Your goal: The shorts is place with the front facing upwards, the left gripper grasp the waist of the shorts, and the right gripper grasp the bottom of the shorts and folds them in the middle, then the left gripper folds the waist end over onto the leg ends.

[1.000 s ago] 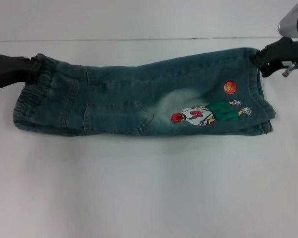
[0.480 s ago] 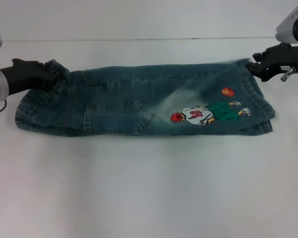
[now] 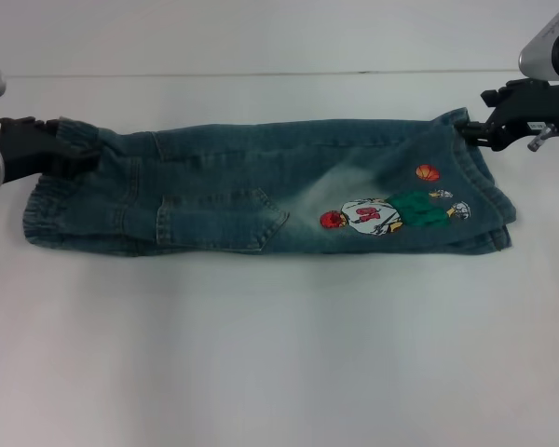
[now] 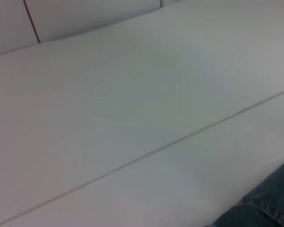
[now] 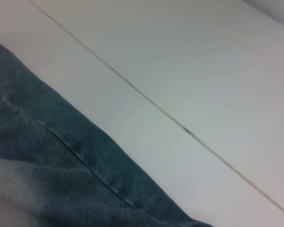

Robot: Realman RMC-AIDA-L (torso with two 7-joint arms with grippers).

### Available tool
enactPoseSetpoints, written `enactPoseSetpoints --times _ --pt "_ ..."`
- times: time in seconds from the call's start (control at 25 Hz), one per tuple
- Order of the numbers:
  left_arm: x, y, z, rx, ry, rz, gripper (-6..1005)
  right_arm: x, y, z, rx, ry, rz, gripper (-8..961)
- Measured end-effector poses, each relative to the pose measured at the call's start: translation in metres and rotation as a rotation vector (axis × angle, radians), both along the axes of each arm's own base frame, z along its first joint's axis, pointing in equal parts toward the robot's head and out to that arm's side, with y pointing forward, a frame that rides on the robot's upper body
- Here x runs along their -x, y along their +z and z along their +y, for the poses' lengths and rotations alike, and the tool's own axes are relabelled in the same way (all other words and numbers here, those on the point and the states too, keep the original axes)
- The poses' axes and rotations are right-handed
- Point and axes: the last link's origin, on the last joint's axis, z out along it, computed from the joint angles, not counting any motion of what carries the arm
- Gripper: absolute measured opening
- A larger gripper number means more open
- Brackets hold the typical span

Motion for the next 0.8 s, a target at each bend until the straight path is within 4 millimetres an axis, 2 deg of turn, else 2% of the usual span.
enactPoseSetpoints --times 0.2,0.4,0.6,0.8 --pt "0.006 0.002 -0.001 -0.002 0.025 0.032 626 0.001 0.0 0.0 -0.006 0.003 0.011 566" --pt "0.011 0.013 -0.004 -0.051 0.034 0.032 859 0.002 0.001 -0.001 -0.019 0.014 0.048 559" --pt "0.014 0.032 -0.015 -0.14 0.031 -0.048 854 -0.002 0.01 -0.011 -0.047 0.05 0.121 561" --pt "0.008 0.038 -0.046 -0.157 -0.126 -0.247 850 -0.011 0.024 -0.038 -0.073 0.135 0.286 564"
